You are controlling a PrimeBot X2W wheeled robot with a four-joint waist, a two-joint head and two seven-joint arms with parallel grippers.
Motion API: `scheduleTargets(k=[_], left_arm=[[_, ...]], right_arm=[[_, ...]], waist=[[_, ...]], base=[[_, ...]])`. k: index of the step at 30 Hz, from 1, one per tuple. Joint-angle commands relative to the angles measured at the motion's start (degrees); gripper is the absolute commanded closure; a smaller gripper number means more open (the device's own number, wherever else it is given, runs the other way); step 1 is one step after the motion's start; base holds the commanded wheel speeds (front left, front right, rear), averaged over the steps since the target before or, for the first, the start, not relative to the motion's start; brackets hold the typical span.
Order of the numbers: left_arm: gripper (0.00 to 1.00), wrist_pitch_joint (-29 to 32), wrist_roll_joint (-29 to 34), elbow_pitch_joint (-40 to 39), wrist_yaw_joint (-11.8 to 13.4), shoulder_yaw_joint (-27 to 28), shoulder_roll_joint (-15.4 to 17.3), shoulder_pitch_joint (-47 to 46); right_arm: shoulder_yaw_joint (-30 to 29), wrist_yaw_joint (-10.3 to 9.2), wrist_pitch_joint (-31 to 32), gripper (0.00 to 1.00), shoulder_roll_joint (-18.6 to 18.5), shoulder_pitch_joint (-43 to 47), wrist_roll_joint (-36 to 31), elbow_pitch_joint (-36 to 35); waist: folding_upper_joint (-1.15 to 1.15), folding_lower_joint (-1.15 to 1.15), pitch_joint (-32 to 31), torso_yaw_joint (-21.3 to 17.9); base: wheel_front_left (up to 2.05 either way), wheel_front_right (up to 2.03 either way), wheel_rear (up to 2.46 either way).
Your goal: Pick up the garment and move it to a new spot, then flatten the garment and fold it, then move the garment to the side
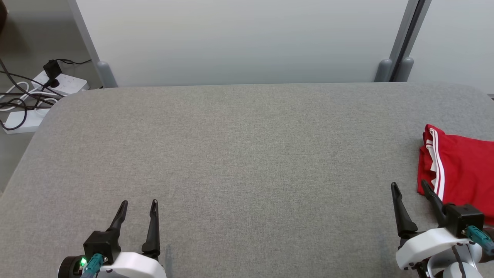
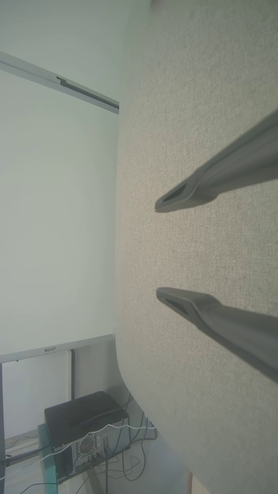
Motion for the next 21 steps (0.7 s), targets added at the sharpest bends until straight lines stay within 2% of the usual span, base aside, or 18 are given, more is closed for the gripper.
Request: scheduleTargets(k=[1,3,4,11,16,21], left_arm=[[0.00,-0.34,0.84,-1.97,0.24,2.20,0.48,-0.94],[0.00,-0.34,0.68,-2.90,-0.45,2.12,0.48,-0.94],[1.00,0.00,0.31,-1.45,-0.54,0.34,0.01,0.00],[1.00,0.64,-1.09,1.01,-0.72,0.53,-0.40,0.70],[1.00,1.57,-4.48,0.71,-1.02,0.92,-0.37,0.56],[1.00,2.25,-7.84,0.33,-1.32,1.09,-0.33,0.48]], right_arm=[[1.02,0.08,-0.60,0.00,0.01,-0.80,-0.73,-2.01],[1.03,0.08,-0.60,0.00,0.15,-0.79,-0.89,-2.10],[-0.02,0.00,0.00,1.00,0.41,-0.02,-0.01,-0.17],[-0.17,0.00,0.84,1.00,1.67,1.43,1.49,2.09],[-0.56,0.00,1.73,1.00,1.78,1.55,4.84,1.51],[-0.80,0.01,2.44,1.00,1.88,1.66,8.15,0.95]], waist=[[0.00,0.00,-0.01,-0.25],[0.00,0.00,0.04,-0.39],[0.00,0.00,0.04,-0.39],[0.00,0.01,0.06,-0.39],[0.00,0.13,-0.04,-0.39],[0.00,0.01,0.12,-0.38]], base=[[0.00,0.00,0.00],[0.00,0.00,0.00],[0.00,0.00,0.00],[0.00,0.00,0.00],[0.00,0.00,0.00],[0.00,0.00,0.00]])
